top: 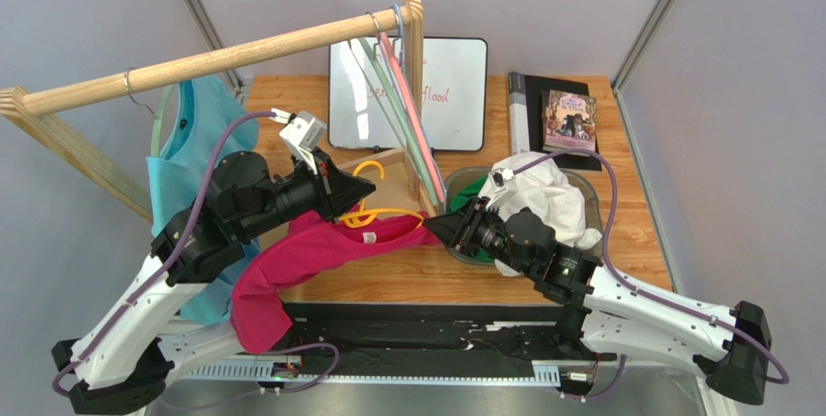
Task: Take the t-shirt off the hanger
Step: Remove the tshirt from the hanger
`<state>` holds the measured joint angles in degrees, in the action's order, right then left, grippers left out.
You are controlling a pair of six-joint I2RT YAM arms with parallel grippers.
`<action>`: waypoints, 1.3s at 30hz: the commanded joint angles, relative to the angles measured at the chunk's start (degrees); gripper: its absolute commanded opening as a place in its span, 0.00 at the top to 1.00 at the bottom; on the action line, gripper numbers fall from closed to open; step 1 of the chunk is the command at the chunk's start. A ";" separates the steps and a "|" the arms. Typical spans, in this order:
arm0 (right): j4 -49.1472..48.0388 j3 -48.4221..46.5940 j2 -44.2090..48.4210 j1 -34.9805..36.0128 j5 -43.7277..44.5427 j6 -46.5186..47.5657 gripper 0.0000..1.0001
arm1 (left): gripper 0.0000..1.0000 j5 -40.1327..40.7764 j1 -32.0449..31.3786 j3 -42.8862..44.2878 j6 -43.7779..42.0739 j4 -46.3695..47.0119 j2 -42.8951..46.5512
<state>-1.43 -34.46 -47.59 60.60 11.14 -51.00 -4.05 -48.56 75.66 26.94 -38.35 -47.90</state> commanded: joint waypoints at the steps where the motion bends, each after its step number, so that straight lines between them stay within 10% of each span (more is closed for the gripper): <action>1: 0.99 -3.69 -0.31 0.31 1.87 -1.99 0.79 | 1.00 -1.84 0.04 -0.25 1.63 5.21 0.97; 4: 1.17 -3.51 0.13 0.31 2.05 -2.17 1.00 | 1.00 -1.48 -0.05 0.10 1.62 4.77 1.05; 15: 7.76 1.67 1.98 -0.82 12.33 -4.19 1.00 | 1.00 3.97 -0.05 0.01 2.94 4.34 7.73; 27: 3.28 2.56 -0.84 -3.38 1.99 2.98 1.00 | 1.00 6.08 -0.05 0.10 3.12 3.10 11.08; 34: 16.37 -3.86 7.39 -3.38 2.92 14.86 0.20 | 1.00 4.76 -0.05 1.42 2.15 -0.23 3.79; 39: 12.78 -0.62 15.24 -3.38 -1.01 21.02 0.02 | 1.00 4.59 0.04 0.37 2.68 0.46 4.22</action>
<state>13.91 -35.27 -35.94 57.54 12.93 -37.39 1.54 -48.58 74.83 28.84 -39.33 -45.10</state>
